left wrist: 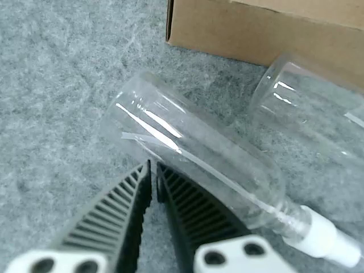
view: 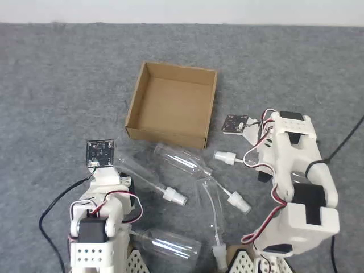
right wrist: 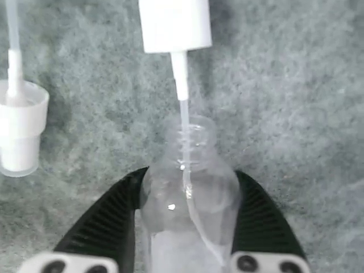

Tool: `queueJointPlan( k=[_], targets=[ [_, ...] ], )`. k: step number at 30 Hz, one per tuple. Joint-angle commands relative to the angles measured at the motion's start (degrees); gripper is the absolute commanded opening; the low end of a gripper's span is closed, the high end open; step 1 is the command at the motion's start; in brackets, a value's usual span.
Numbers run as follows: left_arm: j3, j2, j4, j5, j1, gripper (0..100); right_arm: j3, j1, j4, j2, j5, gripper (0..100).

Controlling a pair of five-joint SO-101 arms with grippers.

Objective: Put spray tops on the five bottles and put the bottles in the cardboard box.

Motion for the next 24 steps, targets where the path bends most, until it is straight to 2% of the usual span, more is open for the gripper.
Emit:
queueJointPlan(
  k=[1, 4, 8, 15, 24],
  targets=[
    [-0.5, -1.1, -0.1, -0.3, -0.1, 1, -3.2, 1.0, 0.0, -1.5, 0.3, 8.7],
    [-0.5, -1.1, -0.1, -0.3, -0.1, 1, -3.2, 1.0, 0.0, -4.1, -1.8, 8.0],
    [-0.5, -1.1, -0.1, -0.3, -0.1, 1, -2.9, 0.5, 0.2, -10.3, -7.8, 0.2],
    [-0.5, -1.1, -0.1, -0.3, -0.1, 1, -2.9, -4.9, 9.6, -18.1, -12.7, 0.7],
    [-0.5, -1.1, -0.1, -0.3, -0.1, 1, -3.1, -12.3, 13.4, -25.3, -22.8, 0.7]
  ],
)
